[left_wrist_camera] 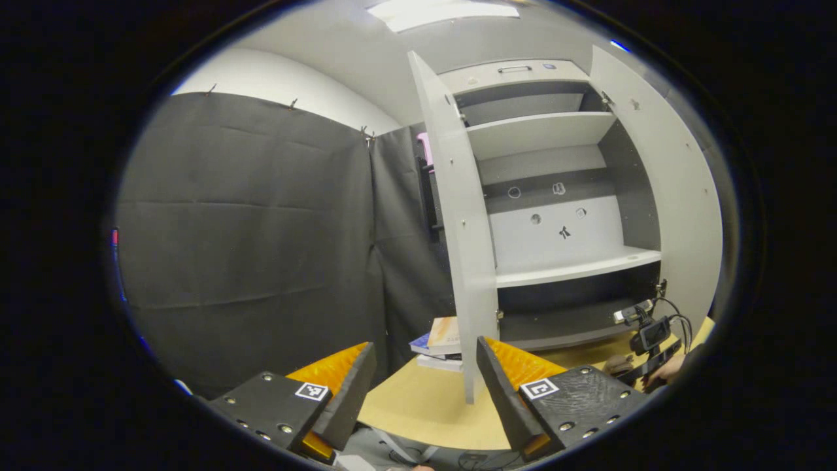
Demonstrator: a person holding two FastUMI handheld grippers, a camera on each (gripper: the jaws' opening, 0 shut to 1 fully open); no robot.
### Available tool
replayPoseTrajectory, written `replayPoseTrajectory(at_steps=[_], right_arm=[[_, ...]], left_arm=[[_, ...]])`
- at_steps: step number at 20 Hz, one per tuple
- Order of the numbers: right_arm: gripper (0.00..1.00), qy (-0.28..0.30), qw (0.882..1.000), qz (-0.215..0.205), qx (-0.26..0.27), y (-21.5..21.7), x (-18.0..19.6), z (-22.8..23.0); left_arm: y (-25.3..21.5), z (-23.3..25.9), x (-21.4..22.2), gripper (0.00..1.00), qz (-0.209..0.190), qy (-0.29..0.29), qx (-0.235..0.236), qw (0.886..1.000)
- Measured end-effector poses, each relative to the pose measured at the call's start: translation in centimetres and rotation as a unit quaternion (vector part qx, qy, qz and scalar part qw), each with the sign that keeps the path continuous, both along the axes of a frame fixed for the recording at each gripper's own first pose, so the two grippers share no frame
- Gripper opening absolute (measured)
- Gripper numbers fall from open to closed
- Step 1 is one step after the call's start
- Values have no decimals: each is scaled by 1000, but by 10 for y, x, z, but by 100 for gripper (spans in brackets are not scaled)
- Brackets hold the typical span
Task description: Grab one shoe with the right hand and put it into the shoe cabinet, grab the other shoe with the left hand and put it into the shoe cabinet; then close the right door with the right hand and the left door with the left hand.
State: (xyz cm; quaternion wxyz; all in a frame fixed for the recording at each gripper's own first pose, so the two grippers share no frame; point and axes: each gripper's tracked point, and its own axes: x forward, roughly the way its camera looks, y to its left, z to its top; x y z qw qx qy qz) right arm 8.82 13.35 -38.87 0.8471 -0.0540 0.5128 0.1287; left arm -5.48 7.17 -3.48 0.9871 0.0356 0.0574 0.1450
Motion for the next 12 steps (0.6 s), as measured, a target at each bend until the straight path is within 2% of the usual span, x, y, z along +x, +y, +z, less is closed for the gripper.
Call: replayPoseTrajectory(at_steps=[2,5,12], right_arm=[[2,4,1000,-1,9,2,-2,-1],[0,-13,999,26,18,0,-3,9],[1,-45,997,41,52,-15,-8,52]], left_arm=[[-6,2,-1,97,-3,0,4,1000],[-17,5,0,97,-9,-2,5,1000],[-56,1,-3,97,-23,-2,-1,1000]])
